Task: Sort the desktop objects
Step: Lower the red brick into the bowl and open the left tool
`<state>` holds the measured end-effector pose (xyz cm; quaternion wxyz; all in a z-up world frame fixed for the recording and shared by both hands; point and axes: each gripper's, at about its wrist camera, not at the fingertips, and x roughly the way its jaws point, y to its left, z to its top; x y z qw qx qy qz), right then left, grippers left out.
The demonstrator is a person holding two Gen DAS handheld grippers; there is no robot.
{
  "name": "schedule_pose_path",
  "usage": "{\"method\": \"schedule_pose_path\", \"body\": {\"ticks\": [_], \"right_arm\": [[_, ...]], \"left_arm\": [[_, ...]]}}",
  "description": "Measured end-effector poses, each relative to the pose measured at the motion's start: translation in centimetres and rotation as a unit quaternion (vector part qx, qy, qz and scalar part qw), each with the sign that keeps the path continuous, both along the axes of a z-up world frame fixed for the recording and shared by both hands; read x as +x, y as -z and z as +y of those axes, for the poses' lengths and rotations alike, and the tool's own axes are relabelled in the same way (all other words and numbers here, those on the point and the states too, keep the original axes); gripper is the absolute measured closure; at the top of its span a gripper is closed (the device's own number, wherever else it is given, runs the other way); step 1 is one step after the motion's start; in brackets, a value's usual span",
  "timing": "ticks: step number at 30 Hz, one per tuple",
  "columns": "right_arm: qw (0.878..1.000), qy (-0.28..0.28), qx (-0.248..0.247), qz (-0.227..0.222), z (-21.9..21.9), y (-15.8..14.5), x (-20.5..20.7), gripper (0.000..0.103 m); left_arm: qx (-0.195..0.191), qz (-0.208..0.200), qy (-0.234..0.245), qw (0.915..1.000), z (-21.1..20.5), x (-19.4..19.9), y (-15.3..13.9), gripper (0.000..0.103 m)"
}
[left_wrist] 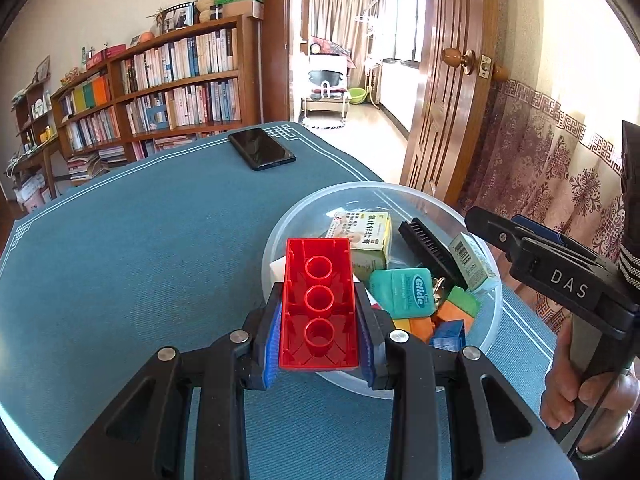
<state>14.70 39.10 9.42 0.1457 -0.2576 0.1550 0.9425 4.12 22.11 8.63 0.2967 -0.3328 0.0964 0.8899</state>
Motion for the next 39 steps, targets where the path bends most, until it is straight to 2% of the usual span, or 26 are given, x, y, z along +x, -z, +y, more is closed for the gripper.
{"method": "schedule_pose_path", "body": {"ticks": [5,14,21,24,25,29,35,39], "right_arm": [[1.000,0.015,-0.010,0.009,0.9,-0.6,0.2,0.023],[0.997,0.066,-0.037,0.020,3.7,-0.8,0.9,0.022],[0.998,0.061,-0.029,0.010,3.3,-0.2,0.3,0.022],[0.998,0.056,-0.028,0.006,2.9,0.1,0.1,0.022],[0.998,0.055,-0.028,0.005,2.9,0.2,0.1,0.022],[0.998,0.059,-0.033,0.005,3.1,0.3,0.1,0.021],[0.998,0.059,-0.038,0.006,3.0,0.1,0.2,0.020],[0.998,0.049,-0.041,0.006,2.6,0.0,0.1,0.015]], "left_arm": [[0.003,0.010,0.037,0.9993,2.8,0.5,-0.4,0.069],[0.009,-0.002,0.082,0.9966,6.2,-0.4,0.4,0.069],[-0.007,-0.008,0.100,0.9949,7.5,-0.8,1.4,0.068],[-0.016,0.004,0.089,0.9959,7.3,-0.8,1.5,0.034],[-0.011,0.011,0.086,0.9961,7.0,-0.8,1.3,0.032],[0.001,0.015,0.080,0.9967,5.9,-0.8,0.6,0.032],[0.028,0.012,0.040,0.9987,3.2,-1.1,-0.3,0.031],[0.032,0.032,0.008,0.9990,1.4,-0.6,-1.0,0.030]]}}
